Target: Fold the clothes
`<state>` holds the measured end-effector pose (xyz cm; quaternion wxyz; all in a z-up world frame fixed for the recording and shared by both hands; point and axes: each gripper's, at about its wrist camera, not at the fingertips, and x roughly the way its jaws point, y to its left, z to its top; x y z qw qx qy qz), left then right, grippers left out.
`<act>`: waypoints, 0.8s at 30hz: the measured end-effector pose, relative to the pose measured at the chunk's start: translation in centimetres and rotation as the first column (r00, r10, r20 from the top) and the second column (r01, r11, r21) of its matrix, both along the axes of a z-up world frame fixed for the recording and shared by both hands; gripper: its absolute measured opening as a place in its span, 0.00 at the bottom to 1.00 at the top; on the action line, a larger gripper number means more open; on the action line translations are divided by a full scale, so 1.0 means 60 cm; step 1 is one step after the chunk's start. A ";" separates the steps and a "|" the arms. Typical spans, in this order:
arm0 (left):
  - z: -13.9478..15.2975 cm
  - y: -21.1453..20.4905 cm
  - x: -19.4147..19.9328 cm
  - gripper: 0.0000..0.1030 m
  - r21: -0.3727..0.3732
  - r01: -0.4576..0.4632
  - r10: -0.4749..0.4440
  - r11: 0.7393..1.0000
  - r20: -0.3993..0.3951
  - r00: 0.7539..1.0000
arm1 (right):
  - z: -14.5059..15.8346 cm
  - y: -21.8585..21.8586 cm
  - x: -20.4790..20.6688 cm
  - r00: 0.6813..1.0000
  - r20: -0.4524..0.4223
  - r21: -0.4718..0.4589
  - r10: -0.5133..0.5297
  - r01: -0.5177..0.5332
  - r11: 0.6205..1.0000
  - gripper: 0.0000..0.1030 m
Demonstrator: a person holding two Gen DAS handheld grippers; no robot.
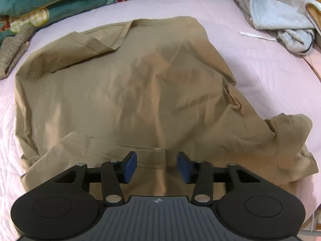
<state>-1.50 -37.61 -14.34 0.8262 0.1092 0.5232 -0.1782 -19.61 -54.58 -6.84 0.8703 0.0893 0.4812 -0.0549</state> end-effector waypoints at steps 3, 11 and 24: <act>-0.002 0.006 0.004 0.04 -0.039 -0.029 0.028 0.999 -0.024 0.999 | -0.001 -0.003 0.004 1.000 -0.002 0.000 0.001 -0.001 1.000 0.68; 0.008 0.005 -0.002 0.07 -0.060 -0.014 0.012 0.998 -0.027 1.000 | -0.001 -0.009 0.007 1.000 -0.005 0.009 0.000 0.000 1.000 0.68; 0.037 0.052 -0.008 0.03 -0.124 -0.046 0.046 0.991 -0.002 0.999 | 0.002 0.028 0.029 1.000 -0.003 0.010 0.029 -0.028 1.000 0.68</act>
